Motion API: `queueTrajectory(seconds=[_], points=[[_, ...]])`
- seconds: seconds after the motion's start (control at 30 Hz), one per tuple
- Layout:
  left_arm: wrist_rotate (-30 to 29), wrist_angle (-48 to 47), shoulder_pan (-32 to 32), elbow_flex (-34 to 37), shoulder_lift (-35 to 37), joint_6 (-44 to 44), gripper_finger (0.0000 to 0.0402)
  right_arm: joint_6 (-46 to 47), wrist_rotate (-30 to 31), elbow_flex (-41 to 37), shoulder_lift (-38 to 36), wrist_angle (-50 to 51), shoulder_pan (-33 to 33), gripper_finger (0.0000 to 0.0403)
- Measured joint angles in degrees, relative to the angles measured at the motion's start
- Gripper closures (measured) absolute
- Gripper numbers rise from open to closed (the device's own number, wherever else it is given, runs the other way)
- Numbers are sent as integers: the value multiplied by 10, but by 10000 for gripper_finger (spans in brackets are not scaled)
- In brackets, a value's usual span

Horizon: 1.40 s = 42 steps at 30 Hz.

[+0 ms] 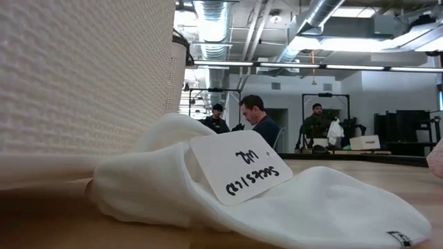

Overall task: Sort clothes
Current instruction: Put the blue striped shirt into the top white laundry organizer, then put the right white sock into the bottom white laundry organizer

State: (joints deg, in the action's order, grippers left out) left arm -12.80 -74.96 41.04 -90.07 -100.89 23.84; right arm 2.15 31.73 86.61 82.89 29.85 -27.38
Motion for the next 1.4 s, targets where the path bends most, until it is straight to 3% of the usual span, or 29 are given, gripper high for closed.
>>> queueTrajectory(seconds=[0.13,0.37,0.6,0.77,0.97,1.2,1.4], points=[[0,-58,-1,-57,0,-17,197,0,0,0,0,0,0,210],[1,-132,-8,-167,7,-52,195,0,0,0,0,0,0,210],[-1,-124,-37,-233,64,-62,196,-1,0,0,0,6,0,210],[-1,-88,-75,-241,142,-78,196,-2,0,0,0,17,0,210],[17,-32,-165,-241,242,-116,196,-2,0,0,0,36,0,210],[31,-7,-327,-241,317,-191,197,30,-1,0,0,86,0,210],[21,5,-458,-170,360,-258,197,73,-4,0,0,146,-18,210]])
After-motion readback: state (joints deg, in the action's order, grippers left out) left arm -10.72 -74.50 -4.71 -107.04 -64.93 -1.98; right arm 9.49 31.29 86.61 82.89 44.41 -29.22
